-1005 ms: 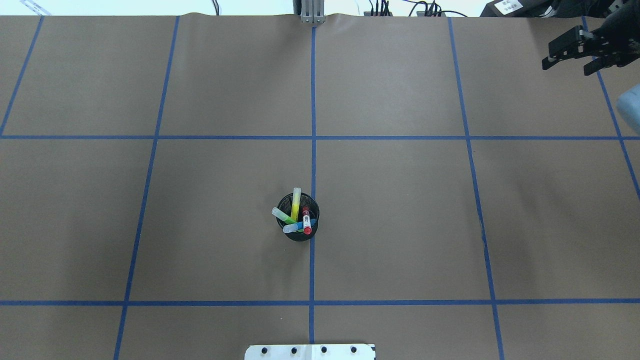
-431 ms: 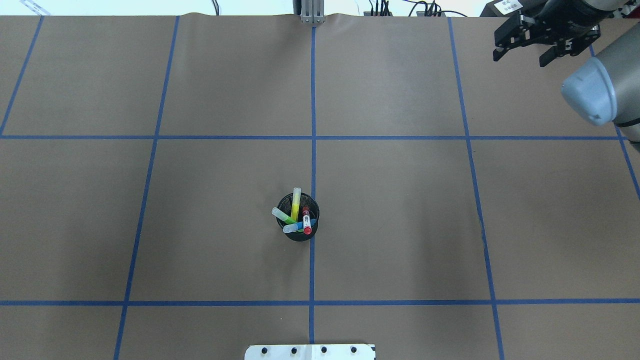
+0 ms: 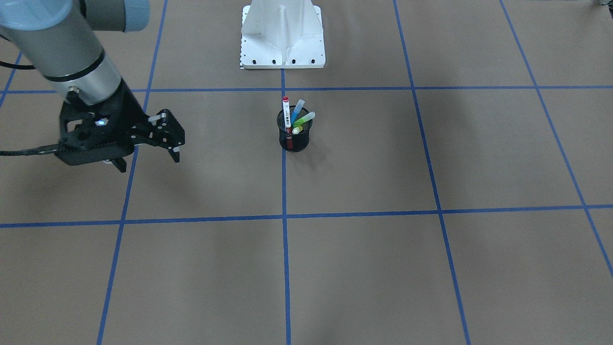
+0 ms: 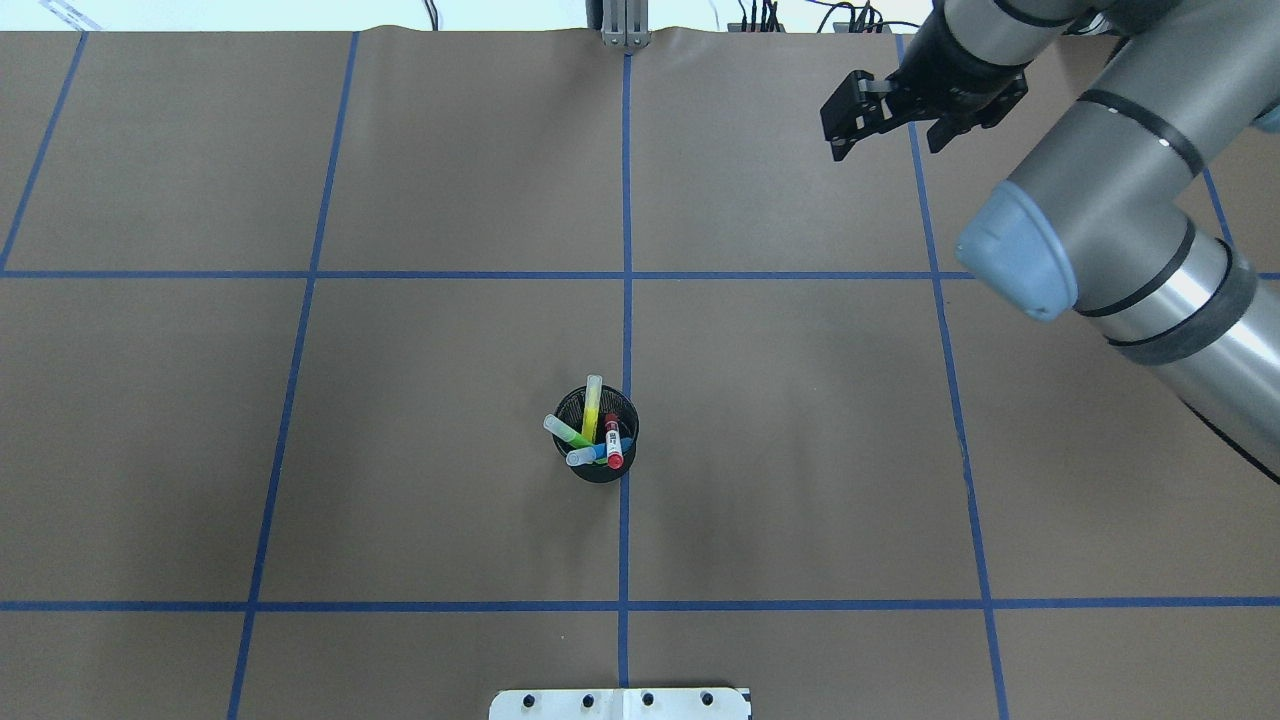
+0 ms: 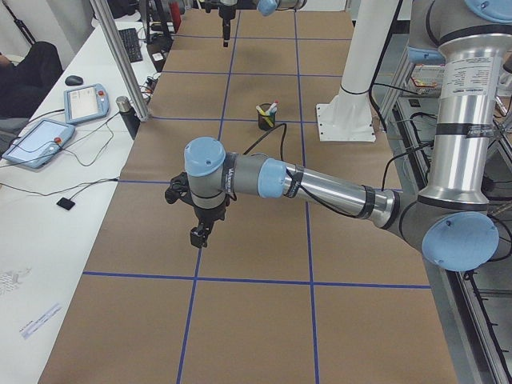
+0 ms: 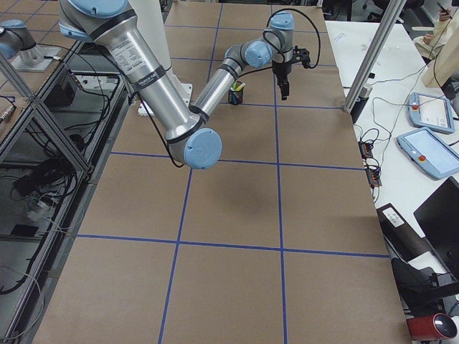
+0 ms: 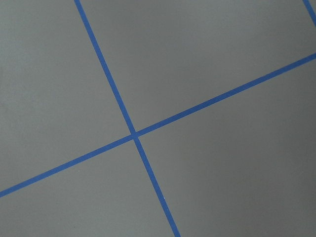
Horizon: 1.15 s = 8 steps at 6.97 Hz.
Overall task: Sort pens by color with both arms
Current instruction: 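Move the right gripper over the black mesh pen cup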
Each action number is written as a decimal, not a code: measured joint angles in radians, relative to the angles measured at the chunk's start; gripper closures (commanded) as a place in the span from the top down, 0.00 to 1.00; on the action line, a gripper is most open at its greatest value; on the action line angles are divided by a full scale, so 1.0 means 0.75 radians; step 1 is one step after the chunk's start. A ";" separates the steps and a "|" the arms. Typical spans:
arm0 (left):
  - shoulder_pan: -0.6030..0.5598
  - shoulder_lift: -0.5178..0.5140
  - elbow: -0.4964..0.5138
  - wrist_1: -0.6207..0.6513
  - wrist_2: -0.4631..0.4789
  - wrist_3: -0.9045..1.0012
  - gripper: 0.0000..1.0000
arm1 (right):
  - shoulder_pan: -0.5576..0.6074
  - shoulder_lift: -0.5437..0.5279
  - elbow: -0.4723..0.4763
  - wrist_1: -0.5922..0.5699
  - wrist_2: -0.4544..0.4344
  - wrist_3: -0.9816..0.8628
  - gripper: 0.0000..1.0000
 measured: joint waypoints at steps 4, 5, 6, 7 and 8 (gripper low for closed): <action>0.002 0.027 0.008 0.001 0.000 0.000 0.99 | -0.219 0.198 -0.040 -0.013 -0.090 -0.007 0.99; 0.002 0.031 0.009 0.001 0.000 0.000 0.99 | -0.265 0.250 -0.078 -0.016 -0.109 -0.004 0.99; 0.002 0.034 0.009 0.002 -0.001 -0.003 0.99 | -0.300 0.306 -0.136 -0.019 -0.119 -0.025 0.99; 0.002 0.037 0.008 0.002 -0.001 -0.016 0.99 | -0.329 0.371 -0.216 -0.020 -0.120 -0.085 0.99; 0.002 0.040 0.007 0.002 -0.002 -0.032 0.99 | -0.347 0.425 -0.295 -0.025 -0.115 -0.164 0.99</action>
